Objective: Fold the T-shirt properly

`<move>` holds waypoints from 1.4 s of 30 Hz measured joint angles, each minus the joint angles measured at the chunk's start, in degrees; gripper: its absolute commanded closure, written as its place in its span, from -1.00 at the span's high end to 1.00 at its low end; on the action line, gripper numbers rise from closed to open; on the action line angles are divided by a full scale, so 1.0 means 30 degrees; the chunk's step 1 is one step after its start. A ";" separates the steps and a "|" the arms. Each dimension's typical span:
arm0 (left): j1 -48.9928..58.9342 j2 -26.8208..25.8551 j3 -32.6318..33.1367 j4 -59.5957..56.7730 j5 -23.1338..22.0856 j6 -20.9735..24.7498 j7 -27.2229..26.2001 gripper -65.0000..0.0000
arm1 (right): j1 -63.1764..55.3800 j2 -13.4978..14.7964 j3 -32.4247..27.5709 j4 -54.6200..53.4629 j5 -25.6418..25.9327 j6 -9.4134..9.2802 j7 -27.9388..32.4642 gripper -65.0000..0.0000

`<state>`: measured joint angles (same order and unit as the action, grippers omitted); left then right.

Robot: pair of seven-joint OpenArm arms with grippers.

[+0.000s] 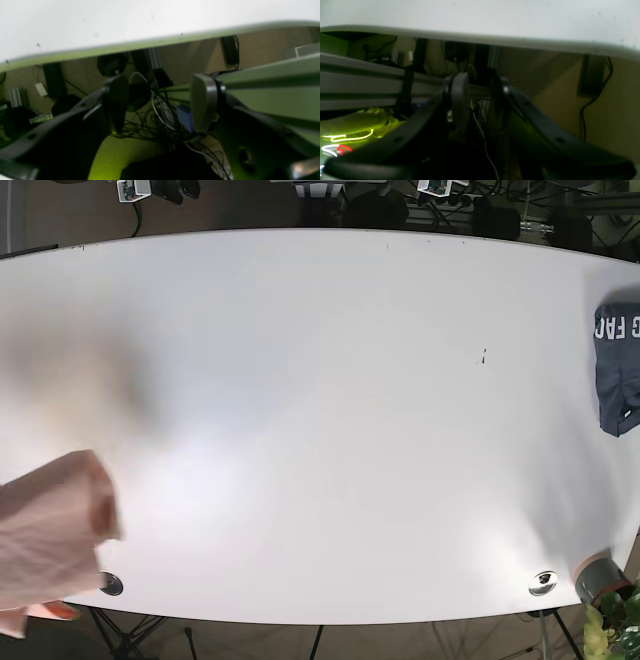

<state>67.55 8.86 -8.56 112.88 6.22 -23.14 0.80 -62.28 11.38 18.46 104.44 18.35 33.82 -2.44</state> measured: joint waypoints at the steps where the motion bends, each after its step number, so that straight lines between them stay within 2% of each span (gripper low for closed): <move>1: -0.0087 0.0000 0.0000 0.0240 -0.0007 0.0000 0.0007 0.09 | 0.0015 -0.0029 0.0000 0.0211 -0.0015 0.0015 -0.0095 -0.51; 6: -0.1421 0.0000 0.0073 0.0605 -0.0066 -0.0007 -0.0204 0.11 | 0.0488 -0.0095 -0.0007 0.1705 0.0044 0.0029 -0.0087 -0.51; 11: -0.2229 0.0000 0.0029 0.0605 -0.0073 -0.0007 -0.0277 0.38 | 0.1319 -0.0095 -0.0007 0.2171 0.0066 0.0036 0.0000 -0.51; 13: -0.2572 0.0000 0.0007 0.0605 -0.0066 -0.0007 -0.0255 0.41 | 0.1413 -0.0102 -0.0007 0.2157 0.0029 0.0036 -0.0160 -0.51; 36: -0.4335 -0.0364 -0.0036 0.0583 -0.0058 0.0000 -0.0182 0.41 | 0.2718 -0.0095 -0.0051 0.2113 0.0015 0.0029 -0.0299 -0.51; 42: -0.5967 -0.0831 -0.0350 0.0423 0.0000 -0.0255 -0.0109 0.41 | 0.4714 -0.0138 -0.0058 0.2047 -0.0036 0.0066 -0.2594 -0.50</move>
<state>49.65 6.37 -9.61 114.15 6.22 -23.90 0.47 -48.14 10.96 18.28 110.59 18.24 34.02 -10.22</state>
